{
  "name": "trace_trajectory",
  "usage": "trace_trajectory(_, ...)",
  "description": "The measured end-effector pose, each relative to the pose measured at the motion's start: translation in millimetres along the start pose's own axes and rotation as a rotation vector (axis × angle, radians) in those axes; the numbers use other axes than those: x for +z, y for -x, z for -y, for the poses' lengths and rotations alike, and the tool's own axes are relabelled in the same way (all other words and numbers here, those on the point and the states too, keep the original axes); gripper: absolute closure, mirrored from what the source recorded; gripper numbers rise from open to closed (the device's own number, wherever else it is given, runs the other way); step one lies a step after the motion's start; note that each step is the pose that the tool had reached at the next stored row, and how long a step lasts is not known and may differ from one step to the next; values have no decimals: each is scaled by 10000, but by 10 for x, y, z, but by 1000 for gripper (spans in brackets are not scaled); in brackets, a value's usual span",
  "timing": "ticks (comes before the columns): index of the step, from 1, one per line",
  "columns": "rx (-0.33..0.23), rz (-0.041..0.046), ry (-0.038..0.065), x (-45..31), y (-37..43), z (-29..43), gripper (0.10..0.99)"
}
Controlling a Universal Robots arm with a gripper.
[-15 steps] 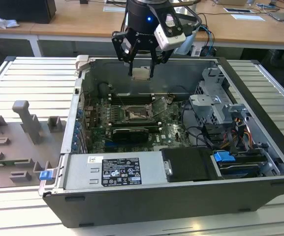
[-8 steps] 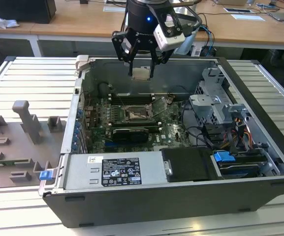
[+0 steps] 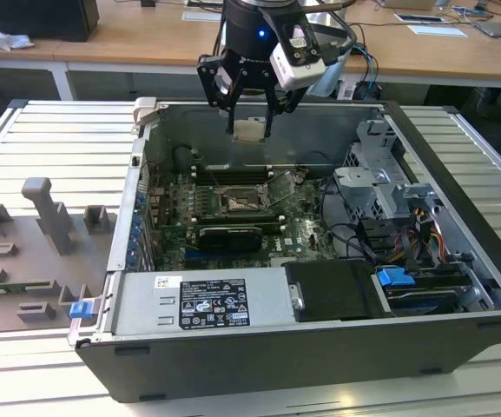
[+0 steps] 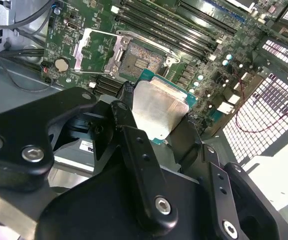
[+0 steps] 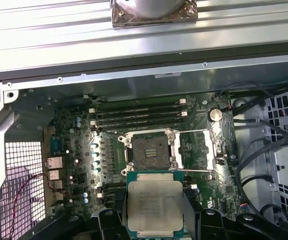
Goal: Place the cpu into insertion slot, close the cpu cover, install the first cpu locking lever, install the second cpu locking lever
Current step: 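Place the cpu into insertion slot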
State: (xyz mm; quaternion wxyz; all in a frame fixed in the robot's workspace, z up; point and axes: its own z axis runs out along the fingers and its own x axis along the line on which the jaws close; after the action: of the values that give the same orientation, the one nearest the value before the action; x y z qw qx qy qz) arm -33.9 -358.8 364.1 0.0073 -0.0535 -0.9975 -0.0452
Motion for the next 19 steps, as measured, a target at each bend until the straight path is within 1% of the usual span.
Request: trace_trajectory(19, 405, 36, 8, 2, 0, 0, 549)
